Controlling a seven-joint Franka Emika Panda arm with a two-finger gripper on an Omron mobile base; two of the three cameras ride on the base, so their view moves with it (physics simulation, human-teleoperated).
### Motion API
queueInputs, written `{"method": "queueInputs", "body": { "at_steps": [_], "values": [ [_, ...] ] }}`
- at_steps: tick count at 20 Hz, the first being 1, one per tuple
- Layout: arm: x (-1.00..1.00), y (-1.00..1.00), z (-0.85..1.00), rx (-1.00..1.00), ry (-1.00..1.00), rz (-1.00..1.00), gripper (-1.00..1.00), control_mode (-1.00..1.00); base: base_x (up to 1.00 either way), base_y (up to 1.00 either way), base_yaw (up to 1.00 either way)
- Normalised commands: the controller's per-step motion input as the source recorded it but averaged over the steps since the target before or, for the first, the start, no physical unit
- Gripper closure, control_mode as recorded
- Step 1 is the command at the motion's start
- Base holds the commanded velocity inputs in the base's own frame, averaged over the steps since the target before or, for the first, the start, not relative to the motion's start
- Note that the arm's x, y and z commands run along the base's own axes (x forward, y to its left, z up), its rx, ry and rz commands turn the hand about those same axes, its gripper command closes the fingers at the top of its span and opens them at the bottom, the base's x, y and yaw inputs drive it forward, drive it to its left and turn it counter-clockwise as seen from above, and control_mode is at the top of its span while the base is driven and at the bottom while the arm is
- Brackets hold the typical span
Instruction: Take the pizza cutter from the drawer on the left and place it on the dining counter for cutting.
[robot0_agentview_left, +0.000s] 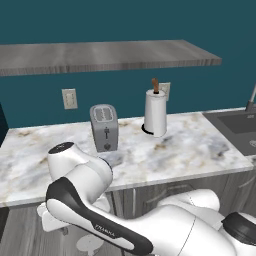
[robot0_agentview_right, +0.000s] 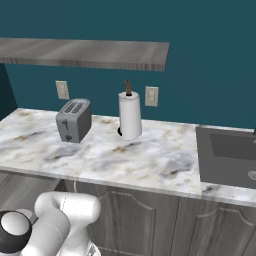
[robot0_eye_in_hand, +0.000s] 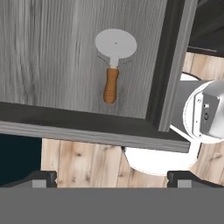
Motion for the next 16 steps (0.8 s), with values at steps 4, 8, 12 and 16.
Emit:
{"method": "queueInputs", "body": {
  "at_steps": [4,8,12,16],
  "values": [
    [0.00,0.00,-0.18,0.00,0.00,-0.02,-1.00,-1.00,0.00,0.00,0.00],
    [0.04,0.00,-0.06,0.00,0.00,-0.02,-1.00,-1.00,0.00,0.00,0.00],
    [0.15,0.00,-0.08,0.00,-0.05,0.00,-1.00,-1.00,0.00,0.00,0.00],
    [0.08,-0.01,-0.25,0.04,-0.05,0.00,-1.00,-1.00,0.00,0.00,0.00]
  ]
}}
